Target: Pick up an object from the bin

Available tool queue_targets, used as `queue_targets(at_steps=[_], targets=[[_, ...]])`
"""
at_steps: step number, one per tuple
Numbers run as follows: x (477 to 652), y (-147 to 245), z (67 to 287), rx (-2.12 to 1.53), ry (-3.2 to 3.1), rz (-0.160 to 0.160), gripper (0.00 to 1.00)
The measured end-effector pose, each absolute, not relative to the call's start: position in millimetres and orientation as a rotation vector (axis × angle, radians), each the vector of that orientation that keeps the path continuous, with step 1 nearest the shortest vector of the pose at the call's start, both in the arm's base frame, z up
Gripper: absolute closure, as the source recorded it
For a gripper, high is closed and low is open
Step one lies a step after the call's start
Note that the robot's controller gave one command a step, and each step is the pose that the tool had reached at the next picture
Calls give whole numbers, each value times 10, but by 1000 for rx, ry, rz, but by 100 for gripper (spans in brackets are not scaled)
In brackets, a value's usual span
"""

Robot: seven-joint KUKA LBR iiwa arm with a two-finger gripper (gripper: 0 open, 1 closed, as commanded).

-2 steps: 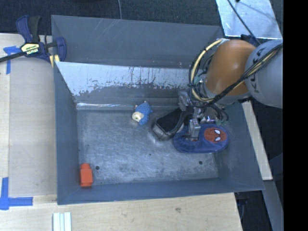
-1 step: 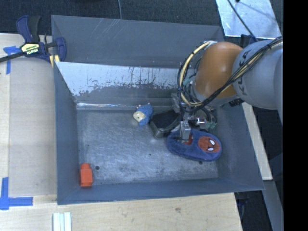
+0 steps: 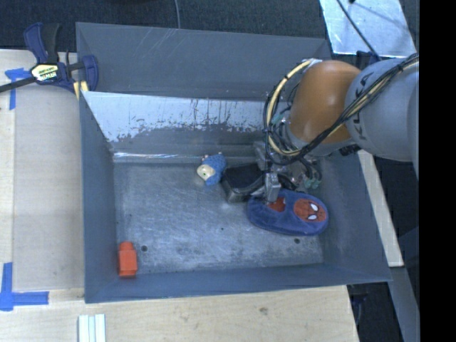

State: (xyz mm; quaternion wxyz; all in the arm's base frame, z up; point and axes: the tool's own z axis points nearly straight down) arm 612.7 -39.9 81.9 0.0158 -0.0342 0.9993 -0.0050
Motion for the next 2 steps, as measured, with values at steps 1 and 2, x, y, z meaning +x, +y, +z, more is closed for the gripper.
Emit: queue_targets(at_steps=[1, 2], targets=[[6086, -358, 1859, -79, 3129, -1, 100], [6072, -469, 2929, -95, 3126, -3, 100]])
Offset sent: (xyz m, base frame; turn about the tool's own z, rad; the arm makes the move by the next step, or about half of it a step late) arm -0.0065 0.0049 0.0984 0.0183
